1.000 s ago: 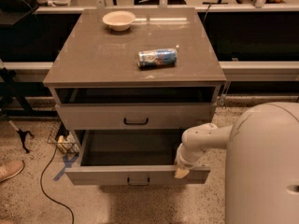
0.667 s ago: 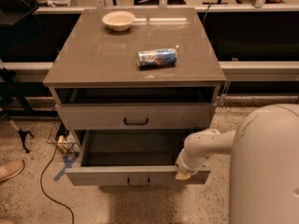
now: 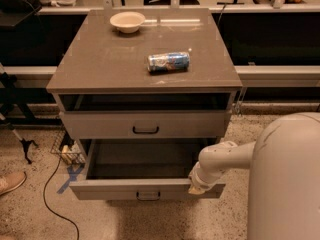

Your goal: Open middle drawer

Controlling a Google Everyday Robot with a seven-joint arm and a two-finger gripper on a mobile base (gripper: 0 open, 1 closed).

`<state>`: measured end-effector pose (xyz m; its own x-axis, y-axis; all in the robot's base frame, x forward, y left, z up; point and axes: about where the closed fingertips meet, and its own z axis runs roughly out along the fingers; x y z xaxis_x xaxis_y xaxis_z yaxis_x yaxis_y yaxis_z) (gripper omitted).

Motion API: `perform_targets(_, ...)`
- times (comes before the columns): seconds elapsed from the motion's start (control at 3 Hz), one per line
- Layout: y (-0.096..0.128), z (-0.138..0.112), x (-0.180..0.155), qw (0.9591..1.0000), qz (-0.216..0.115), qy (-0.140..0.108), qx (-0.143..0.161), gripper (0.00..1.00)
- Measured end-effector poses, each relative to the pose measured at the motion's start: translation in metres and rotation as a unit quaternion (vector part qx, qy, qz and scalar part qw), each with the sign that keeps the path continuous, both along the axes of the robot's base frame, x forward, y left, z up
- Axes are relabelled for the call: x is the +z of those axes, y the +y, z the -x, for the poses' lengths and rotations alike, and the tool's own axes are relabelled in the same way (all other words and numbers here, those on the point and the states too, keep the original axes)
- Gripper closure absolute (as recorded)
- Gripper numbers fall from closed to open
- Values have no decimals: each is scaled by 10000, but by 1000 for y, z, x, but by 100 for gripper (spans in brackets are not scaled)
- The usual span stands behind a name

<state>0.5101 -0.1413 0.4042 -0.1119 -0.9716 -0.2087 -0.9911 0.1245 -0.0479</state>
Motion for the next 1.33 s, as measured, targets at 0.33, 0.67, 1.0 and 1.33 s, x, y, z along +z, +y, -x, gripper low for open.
perform_targets(0.33,0,0,0,10000,0,1,0,81)
perform_targets(0.67,0,1,-1,10000,0,14,5,58)
perform_targets(1.0,1,1,-2,10000,0,19,7,34)
perform_targets(1.33,1,1,-2,10000,0,19,7,11)
